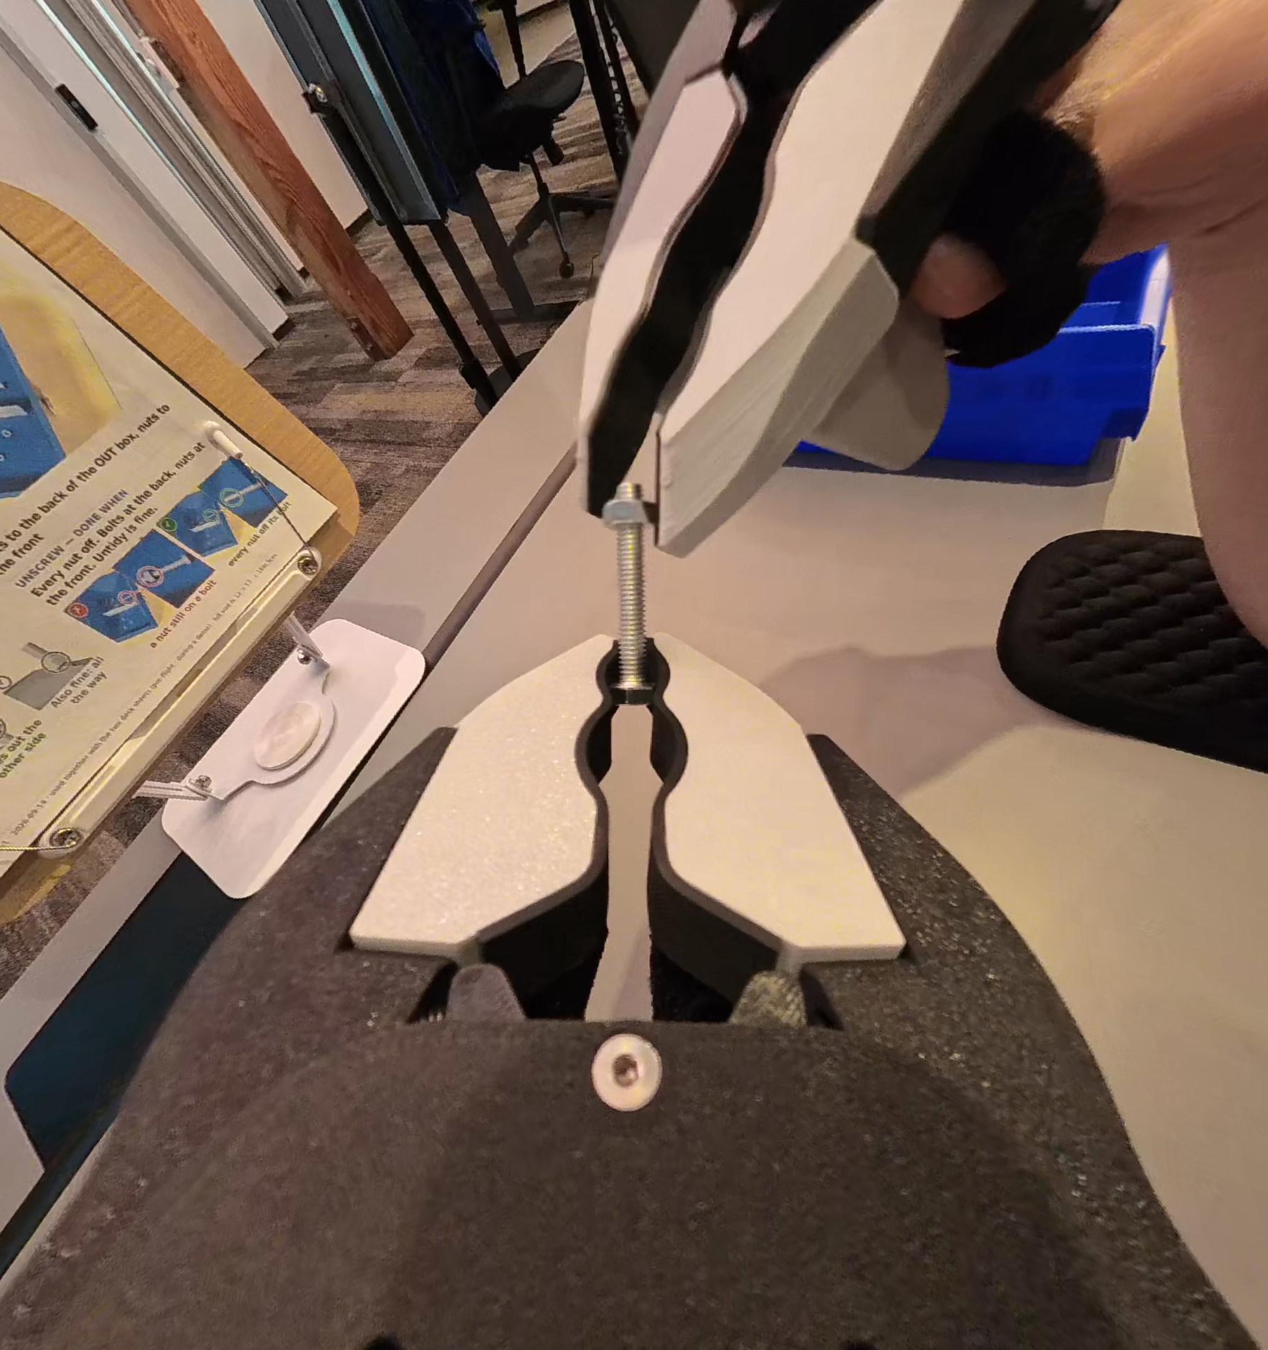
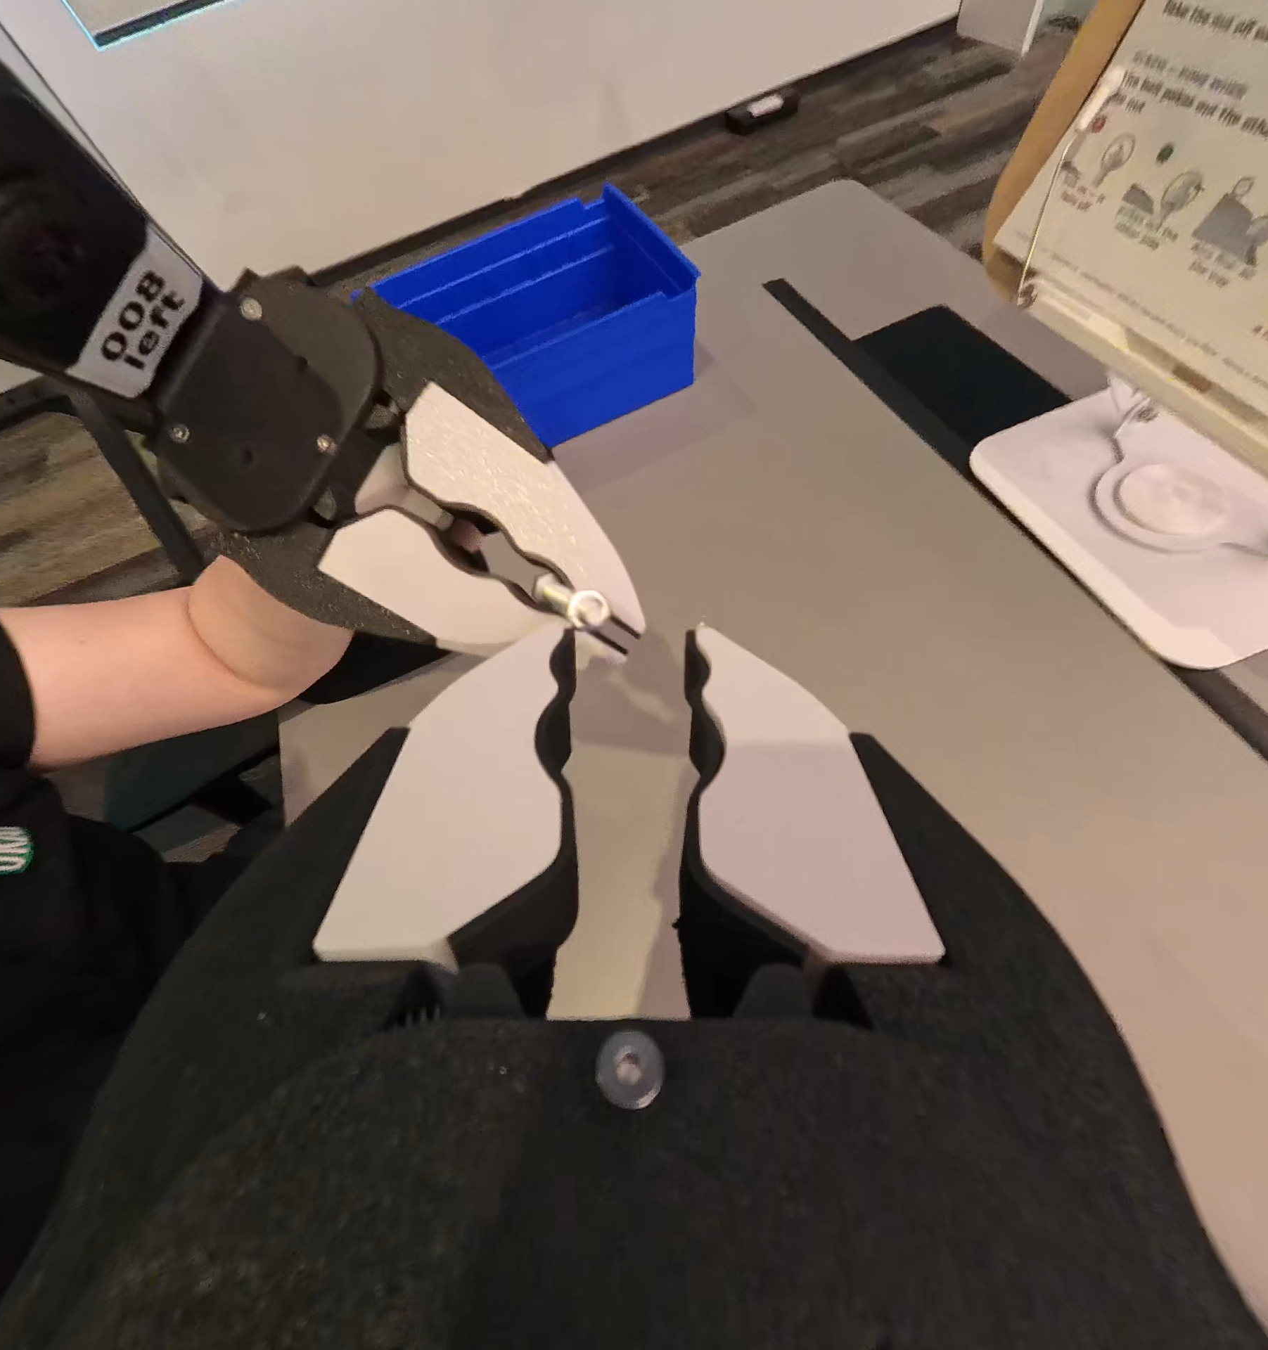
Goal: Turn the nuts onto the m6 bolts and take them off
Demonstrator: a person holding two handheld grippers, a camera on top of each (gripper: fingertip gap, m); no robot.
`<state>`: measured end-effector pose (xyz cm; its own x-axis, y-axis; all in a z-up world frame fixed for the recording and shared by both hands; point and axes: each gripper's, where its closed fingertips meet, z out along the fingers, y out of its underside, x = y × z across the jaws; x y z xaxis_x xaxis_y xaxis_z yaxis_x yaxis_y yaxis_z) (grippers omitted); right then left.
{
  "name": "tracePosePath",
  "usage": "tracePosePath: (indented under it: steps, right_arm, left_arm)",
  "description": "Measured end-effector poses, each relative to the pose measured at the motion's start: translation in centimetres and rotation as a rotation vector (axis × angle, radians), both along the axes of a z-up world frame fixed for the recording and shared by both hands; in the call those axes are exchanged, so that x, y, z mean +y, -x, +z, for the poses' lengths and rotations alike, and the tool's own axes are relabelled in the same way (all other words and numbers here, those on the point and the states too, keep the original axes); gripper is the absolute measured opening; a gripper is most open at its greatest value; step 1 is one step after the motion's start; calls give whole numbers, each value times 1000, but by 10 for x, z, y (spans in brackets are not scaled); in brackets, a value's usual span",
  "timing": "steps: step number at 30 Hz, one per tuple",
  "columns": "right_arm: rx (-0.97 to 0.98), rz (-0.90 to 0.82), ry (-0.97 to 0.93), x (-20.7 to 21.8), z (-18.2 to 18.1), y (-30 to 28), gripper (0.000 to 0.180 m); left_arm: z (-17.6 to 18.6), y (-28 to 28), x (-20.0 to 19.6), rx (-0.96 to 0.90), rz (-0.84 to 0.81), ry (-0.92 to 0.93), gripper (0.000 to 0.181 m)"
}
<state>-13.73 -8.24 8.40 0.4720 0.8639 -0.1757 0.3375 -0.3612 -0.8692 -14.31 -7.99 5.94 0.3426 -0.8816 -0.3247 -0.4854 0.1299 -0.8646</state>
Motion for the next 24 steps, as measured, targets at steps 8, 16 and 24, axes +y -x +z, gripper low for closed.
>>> tracePosePath:
  steps: [8,16,24]
  right_arm:
    - [120,120,37,-12,11,12,26]
    - [22,118,-20,-11,3,16,11]
    - [-107,83,-150,-11,2,16,11]
  left_arm:
    - [2,-2,-4,-1,-17,-13,4]
    - [-3,-2,-6,31,-26,-9,5]
    - [-15,-4,-5,95,-9,-19,9]
